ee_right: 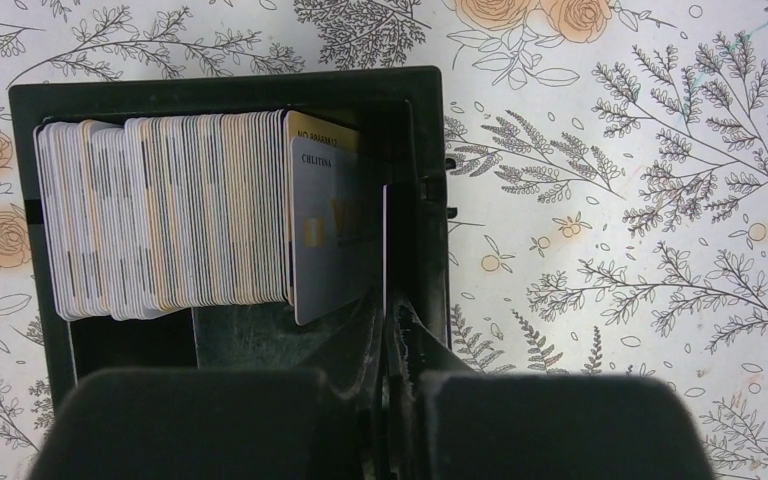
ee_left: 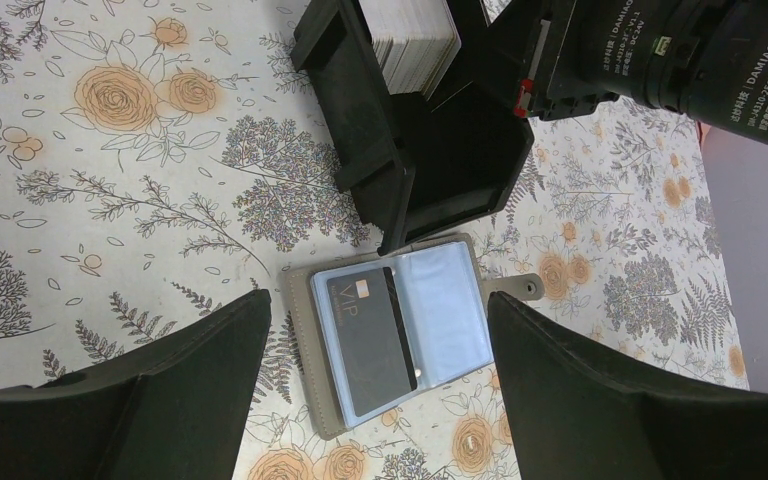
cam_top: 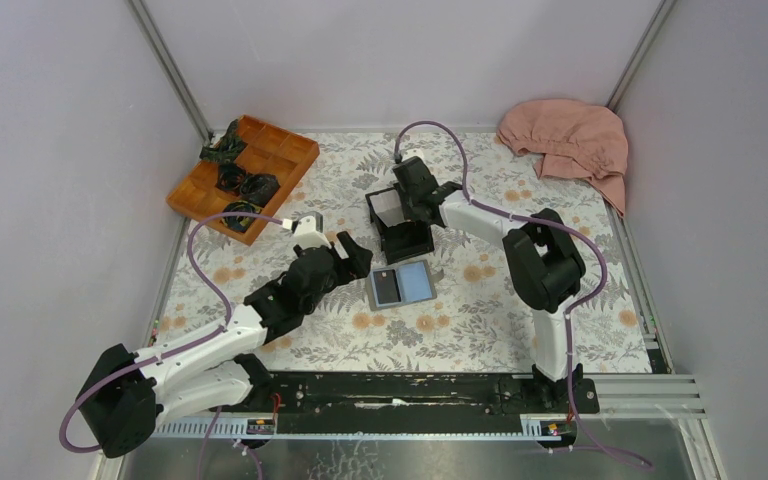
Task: Put the credit cards into the card holder
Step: Pick up the credit card from the storage box, then move the storage box to the center of the board.
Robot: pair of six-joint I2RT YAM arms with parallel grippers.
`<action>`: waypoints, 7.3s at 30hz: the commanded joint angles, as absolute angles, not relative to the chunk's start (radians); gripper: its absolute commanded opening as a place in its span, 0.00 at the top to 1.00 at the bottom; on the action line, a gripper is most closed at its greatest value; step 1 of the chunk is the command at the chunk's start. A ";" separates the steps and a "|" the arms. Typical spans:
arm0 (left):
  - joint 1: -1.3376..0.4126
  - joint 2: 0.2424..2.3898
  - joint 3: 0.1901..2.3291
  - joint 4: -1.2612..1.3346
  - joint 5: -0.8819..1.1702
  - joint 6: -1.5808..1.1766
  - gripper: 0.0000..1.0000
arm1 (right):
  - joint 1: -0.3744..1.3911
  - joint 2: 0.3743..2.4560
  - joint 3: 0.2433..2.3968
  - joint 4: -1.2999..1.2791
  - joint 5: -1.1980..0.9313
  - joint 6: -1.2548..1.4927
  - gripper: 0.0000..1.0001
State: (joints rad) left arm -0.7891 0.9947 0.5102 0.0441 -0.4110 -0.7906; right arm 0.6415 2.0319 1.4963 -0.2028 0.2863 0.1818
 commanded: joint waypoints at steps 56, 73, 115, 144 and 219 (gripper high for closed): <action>-0.782 1.027 0.369 0.563 0.512 -0.498 0.23 | 0.660 0.976 0.638 -0.046 -0.704 0.483 1.00; -0.746 1.105 0.377 0.683 0.683 -0.546 0.66 | 0.660 1.051 0.567 0.086 -0.813 0.546 1.00; -0.689 1.020 0.200 0.665 -0.075 -0.809 1.00 | 0.693 1.416 0.822 0.090 -0.273 0.394 0.94; -0.708 1.353 0.247 0.939 -0.099 -0.901 1.00 | 0.639 2.042 1.364 0.017 -0.157 0.272 1.00; -0.933 1.493 0.255 0.953 -0.467 -1.070 1.00 | 0.647 2.099 1.776 -0.259 0.366 0.195 0.66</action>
State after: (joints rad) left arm -0.9150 1.5253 0.2390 0.9699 -0.4068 -1.0466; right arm 0.6090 2.2383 1.8587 -0.3038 0.4164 0.2024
